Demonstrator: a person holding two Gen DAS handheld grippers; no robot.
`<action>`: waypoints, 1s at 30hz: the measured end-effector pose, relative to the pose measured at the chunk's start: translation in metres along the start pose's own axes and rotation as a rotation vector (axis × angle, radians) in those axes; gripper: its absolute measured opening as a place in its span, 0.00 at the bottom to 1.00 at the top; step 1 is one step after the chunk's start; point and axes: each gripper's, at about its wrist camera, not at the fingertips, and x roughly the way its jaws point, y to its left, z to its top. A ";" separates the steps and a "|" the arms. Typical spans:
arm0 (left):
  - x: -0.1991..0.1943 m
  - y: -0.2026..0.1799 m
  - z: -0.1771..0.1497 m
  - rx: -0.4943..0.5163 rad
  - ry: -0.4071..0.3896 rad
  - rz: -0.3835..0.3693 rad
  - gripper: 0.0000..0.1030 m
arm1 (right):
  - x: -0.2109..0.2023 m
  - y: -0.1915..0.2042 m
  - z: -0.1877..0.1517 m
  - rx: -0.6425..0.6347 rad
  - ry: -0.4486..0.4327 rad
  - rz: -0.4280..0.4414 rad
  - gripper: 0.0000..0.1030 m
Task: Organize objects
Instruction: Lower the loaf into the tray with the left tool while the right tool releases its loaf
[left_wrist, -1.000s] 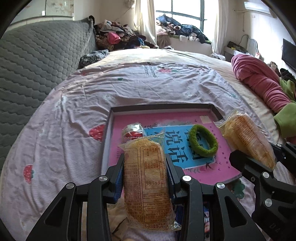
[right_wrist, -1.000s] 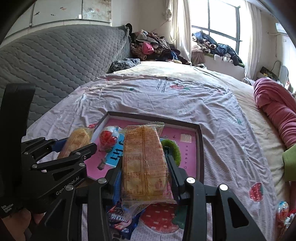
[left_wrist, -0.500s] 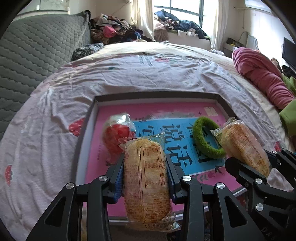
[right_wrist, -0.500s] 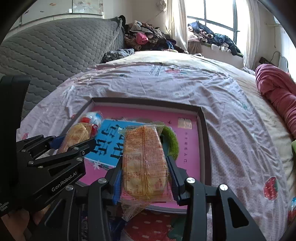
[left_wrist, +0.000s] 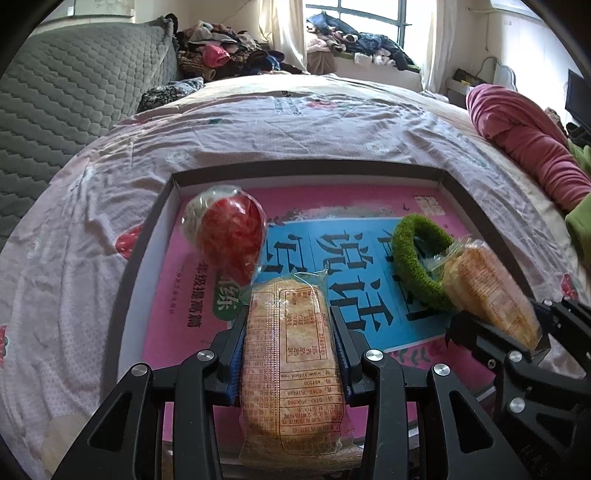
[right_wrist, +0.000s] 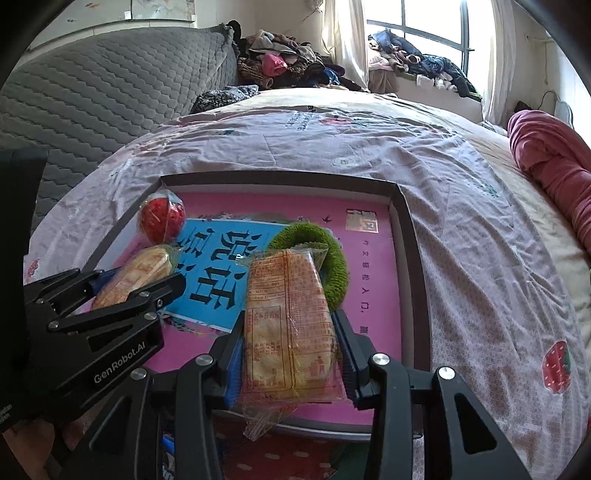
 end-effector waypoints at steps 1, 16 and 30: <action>0.002 0.000 -0.001 0.000 0.004 0.001 0.40 | 0.001 -0.001 0.000 0.003 0.002 -0.001 0.42; 0.001 0.001 -0.004 0.001 -0.012 0.004 0.43 | 0.011 -0.005 -0.005 0.015 0.019 0.017 0.42; 0.001 0.003 -0.004 -0.003 -0.016 0.013 0.61 | 0.011 -0.008 -0.005 0.028 0.024 0.026 0.52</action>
